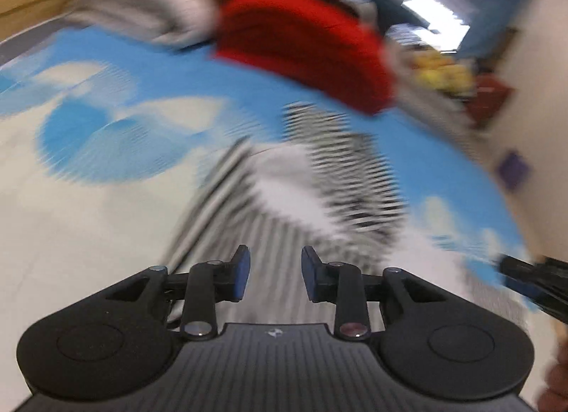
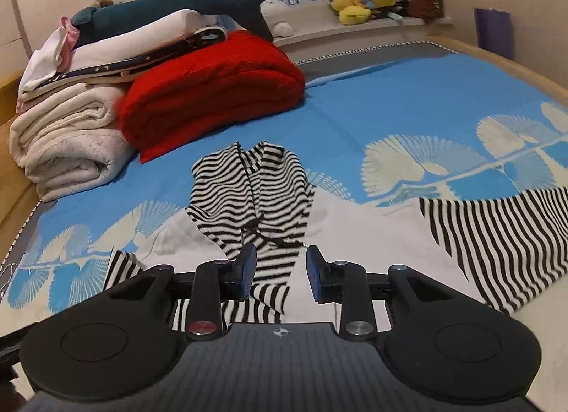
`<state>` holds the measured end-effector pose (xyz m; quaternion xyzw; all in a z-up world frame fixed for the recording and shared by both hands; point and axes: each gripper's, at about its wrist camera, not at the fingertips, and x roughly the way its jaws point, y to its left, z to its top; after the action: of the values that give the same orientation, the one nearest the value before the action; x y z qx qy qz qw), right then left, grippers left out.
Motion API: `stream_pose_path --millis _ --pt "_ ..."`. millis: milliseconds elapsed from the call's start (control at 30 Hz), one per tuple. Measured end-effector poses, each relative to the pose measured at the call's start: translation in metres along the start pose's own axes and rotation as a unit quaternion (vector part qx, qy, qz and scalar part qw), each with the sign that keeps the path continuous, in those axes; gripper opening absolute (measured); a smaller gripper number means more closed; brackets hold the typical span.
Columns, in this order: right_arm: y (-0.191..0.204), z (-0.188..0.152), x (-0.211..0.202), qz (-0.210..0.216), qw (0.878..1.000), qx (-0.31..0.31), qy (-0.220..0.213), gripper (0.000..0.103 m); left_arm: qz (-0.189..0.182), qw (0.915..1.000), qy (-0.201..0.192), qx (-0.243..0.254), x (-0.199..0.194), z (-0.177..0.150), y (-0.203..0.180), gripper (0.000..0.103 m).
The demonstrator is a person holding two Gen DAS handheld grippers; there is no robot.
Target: Fold small clothes
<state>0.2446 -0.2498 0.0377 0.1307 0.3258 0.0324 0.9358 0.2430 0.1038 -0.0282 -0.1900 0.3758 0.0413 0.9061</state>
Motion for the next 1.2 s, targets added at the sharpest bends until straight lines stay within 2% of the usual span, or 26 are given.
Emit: stream_pose_path --millis 100,133,267,367,433,500,533,600,633,700,933,967,1033,1100,1167,1200 --pt "-0.009 -0.009 0.001 -0.002 0.999 0.037 0.016 0.025 0.043 0.9985 0.029 -0.019 0.004 -0.002 0.017 0.034" --pt "-0.013 -0.012 0.003 -0.005 0.998 0.054 0.025 0.025 0.048 0.9981 0.033 -0.018 0.001 -0.002 0.023 0.034" --pt "-0.024 -0.028 0.016 -0.034 0.991 0.108 0.076 0.027 0.05 0.9981 0.036 -0.004 0.002 -0.003 0.01 0.035" --pt "-0.031 -0.038 0.031 -0.044 0.983 0.141 0.109 0.039 0.05 0.9983 0.03 0.003 0.006 0.001 -0.002 0.035" --pt "-0.035 -0.041 0.042 -0.058 0.977 0.157 0.129 0.042 0.049 0.9985 0.024 0.009 0.016 0.008 -0.017 0.039" --pt "-0.039 -0.046 0.052 -0.06 0.974 0.174 0.135 0.053 0.042 0.9986 0.016 0.028 0.014 0.011 -0.03 0.042" --pt "-0.04 -0.049 0.057 -0.059 0.974 0.174 0.134 0.056 0.042 0.9982 0.009 0.041 0.012 0.014 -0.036 0.042" --pt "-0.041 -0.056 0.072 -0.075 0.97 0.175 0.151 0.057 0.042 0.9972 -0.004 0.063 0.01 0.018 -0.043 0.042" --pt "-0.043 -0.059 0.081 -0.076 0.965 0.191 0.166 0.058 0.042 0.9964 -0.009 0.072 0.01 0.019 -0.046 0.045" --pt "-0.045 -0.061 0.093 -0.059 0.959 0.21 0.178 0.057 0.053 0.9944 -0.018 0.089 0.013 0.023 -0.047 0.046" --pt "-0.037 -0.062 0.113 -0.07 0.957 0.207 0.19 0.057 0.059 0.9952 -0.008 0.078 0.03 0.041 -0.031 0.047" --pt "-0.036 -0.062 0.115 -0.073 0.957 0.205 0.191 0.057 0.06 0.9952 -0.007 0.077 0.033 0.043 -0.029 0.047" --pt "-0.037 -0.062 0.116 -0.077 0.957 0.204 0.19 0.045 0.06 0.9955 -0.006 0.073 0.039 0.047 -0.026 0.047" --pt "-0.036 -0.061 0.117 -0.088 0.959 0.195 0.184 0.018 0.061 0.9954 -0.006 0.074 0.044 0.049 -0.024 0.047" --pt "-0.035 -0.058 0.117 -0.094 0.963 0.184 0.173 0.01 0.064 0.9955 0.002 0.069 0.05 0.051 -0.021 0.047" --pt "-0.034 -0.056 0.116 -0.092 0.965 0.182 0.167 0.009 0.061 0.9961 0.004 0.063 0.05 0.052 -0.02 0.047"
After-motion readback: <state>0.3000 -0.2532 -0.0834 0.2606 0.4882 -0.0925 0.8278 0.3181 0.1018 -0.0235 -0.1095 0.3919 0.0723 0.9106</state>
